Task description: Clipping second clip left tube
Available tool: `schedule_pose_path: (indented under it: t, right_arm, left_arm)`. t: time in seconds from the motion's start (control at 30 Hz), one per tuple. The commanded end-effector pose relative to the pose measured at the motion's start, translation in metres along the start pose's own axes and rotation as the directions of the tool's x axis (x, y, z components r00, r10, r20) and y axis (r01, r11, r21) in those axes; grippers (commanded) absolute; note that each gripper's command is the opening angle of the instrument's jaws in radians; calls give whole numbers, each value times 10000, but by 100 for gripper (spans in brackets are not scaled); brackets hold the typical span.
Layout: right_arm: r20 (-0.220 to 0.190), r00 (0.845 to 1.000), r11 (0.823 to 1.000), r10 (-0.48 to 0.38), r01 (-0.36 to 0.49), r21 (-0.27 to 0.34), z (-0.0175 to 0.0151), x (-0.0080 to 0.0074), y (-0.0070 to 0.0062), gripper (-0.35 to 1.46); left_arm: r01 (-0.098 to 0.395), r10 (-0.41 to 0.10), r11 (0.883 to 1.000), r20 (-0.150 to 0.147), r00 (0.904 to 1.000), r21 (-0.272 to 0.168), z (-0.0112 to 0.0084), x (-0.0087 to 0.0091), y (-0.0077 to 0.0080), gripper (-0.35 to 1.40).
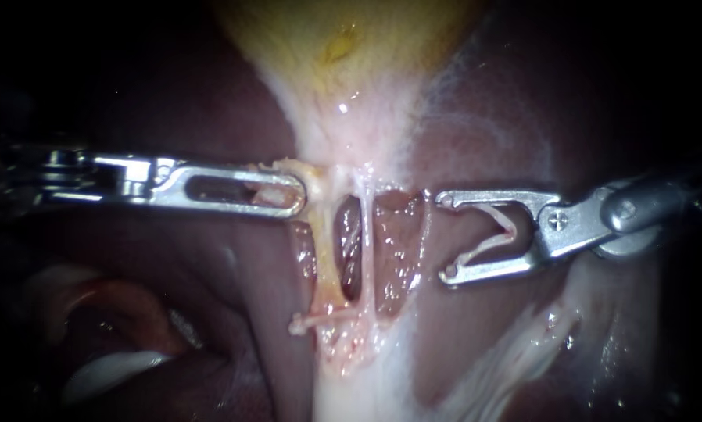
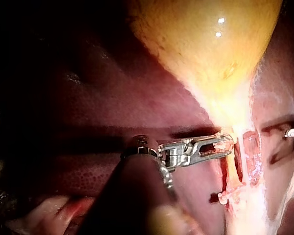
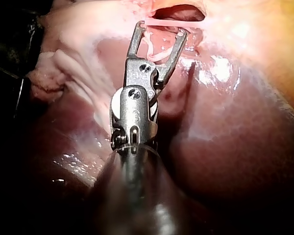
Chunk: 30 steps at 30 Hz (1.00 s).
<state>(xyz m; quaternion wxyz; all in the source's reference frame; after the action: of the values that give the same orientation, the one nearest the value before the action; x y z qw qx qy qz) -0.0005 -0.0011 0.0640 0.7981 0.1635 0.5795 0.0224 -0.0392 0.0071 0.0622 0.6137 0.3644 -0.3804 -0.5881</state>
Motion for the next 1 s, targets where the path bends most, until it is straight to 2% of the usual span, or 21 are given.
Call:
schedule_pose_path:
  t: [0.03,0.2,0.37,0.67,0.87,1.0]
  right_arm:
    - [-6,10000,10000,-6,6,20,2,0,0,50]
    - [-28,10000,9999,-64,65,104,16,-6,-5,50]
    - [-66,10000,9996,-72,74,263,46,-18,-12,50]
    - [-99,9986,9970,527,-521,567,107,-38,-19,50]
    - [-146,9961,9934,873,-860,764,134,-40,-18,50]
    - [-317,9912,9881,1286,-1253,895,151,-41,-16,50]
  left_arm:
    - [26,-26,10000,27,10000,42,-3,1,-3,-35]
    - [56,-56,9999,65,10000,84,-7,3,-13,-35]
    - [56,-57,9999,66,10000,84,-7,4,-13,-35]
    - [59,-60,10000,72,10000,79,-6,3,-14,-35]
    - [63,-63,10000,79,9999,74,-4,4,-15,-35]
    - [66,-66,10000,85,9999,70,-3,3,-16,-35]
